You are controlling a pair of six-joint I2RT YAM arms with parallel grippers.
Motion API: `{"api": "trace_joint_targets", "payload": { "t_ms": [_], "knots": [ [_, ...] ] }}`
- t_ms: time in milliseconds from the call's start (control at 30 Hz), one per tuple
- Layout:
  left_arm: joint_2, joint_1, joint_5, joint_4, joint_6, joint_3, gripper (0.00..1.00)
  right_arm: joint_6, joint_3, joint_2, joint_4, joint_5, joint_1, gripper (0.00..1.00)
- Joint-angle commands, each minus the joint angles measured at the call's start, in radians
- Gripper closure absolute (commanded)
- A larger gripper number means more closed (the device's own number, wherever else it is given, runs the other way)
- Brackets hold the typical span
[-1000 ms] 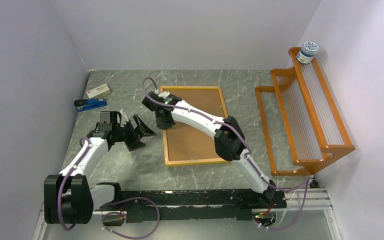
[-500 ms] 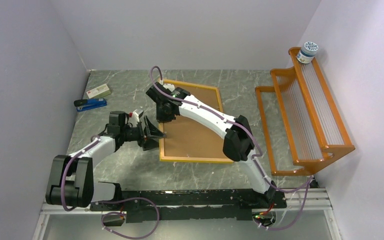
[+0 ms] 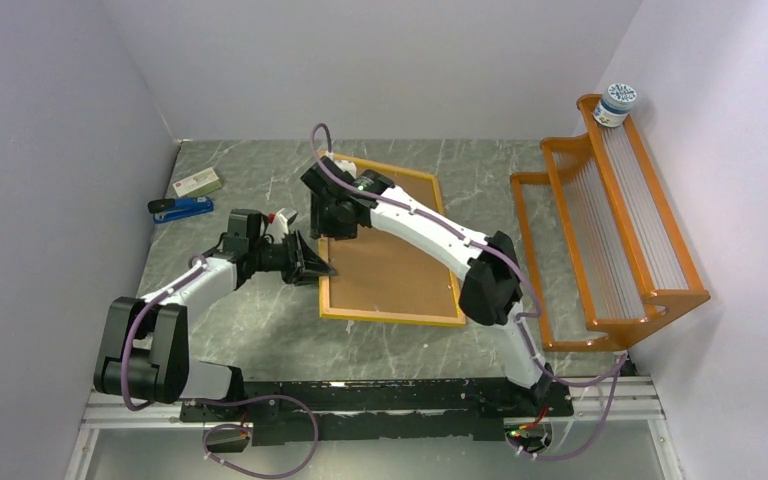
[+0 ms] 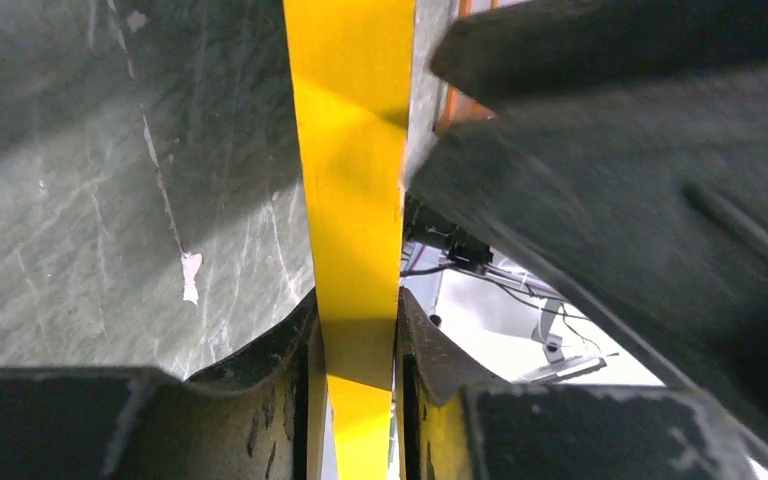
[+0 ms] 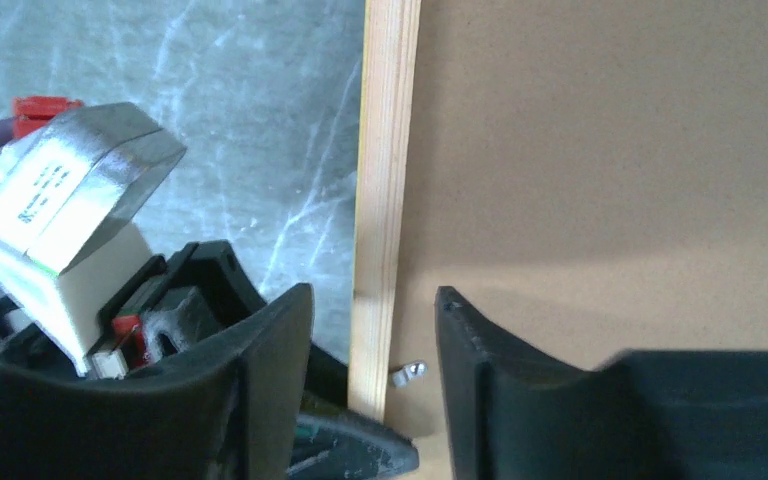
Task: Put the photo into the frame
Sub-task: Turn over the photo frame at the center of the board.
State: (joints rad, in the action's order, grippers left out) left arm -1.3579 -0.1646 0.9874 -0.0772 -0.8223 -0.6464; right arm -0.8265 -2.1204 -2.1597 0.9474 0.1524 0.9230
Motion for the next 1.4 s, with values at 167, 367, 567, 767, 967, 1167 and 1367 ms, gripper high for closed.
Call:
{"api": "trace_joint_targets", "payload": {
  "t_ms": [167, 367, 567, 767, 967, 1167, 1367],
  "knots": [
    [0.025, 0.007, -0.141, -0.341, 0.236, -0.253, 0.97, 0.039, 0.017, 0.260, 0.001, 0.075, -0.095, 0.31],
    [0.020, 0.020, -0.320, -0.653, 0.383, -0.479, 0.97, 0.055, 0.190, 0.436, -0.071, 0.085, -0.188, 0.31],
    [-0.017, 0.027, -0.491, -0.915, 0.500, -0.743, 0.97, 0.125, 0.321, 0.569, -0.098, 0.079, -0.284, 0.30],
    [-0.043, 0.027, -0.604, -1.065, 0.541, -0.961, 0.98, 0.152, 0.376, 0.624, -0.079, -0.081, -0.394, 0.30],
    [-0.061, 0.027, -0.793, -1.196, 0.562, -1.119, 0.97, 0.175, 0.458, 0.676, -0.112, -0.208, -0.468, 0.30],
    [-0.065, 0.027, -0.857, -1.243, 0.589, -1.235, 0.97, 0.177, 0.503, 0.693, -0.133, -0.270, -0.482, 0.29],
    [-0.061, 0.023, -0.827, -1.186, 0.662, -1.272, 0.98, 0.132, 0.545, 0.692, -0.211, -0.381, -0.480, 0.30]
  ]
}}
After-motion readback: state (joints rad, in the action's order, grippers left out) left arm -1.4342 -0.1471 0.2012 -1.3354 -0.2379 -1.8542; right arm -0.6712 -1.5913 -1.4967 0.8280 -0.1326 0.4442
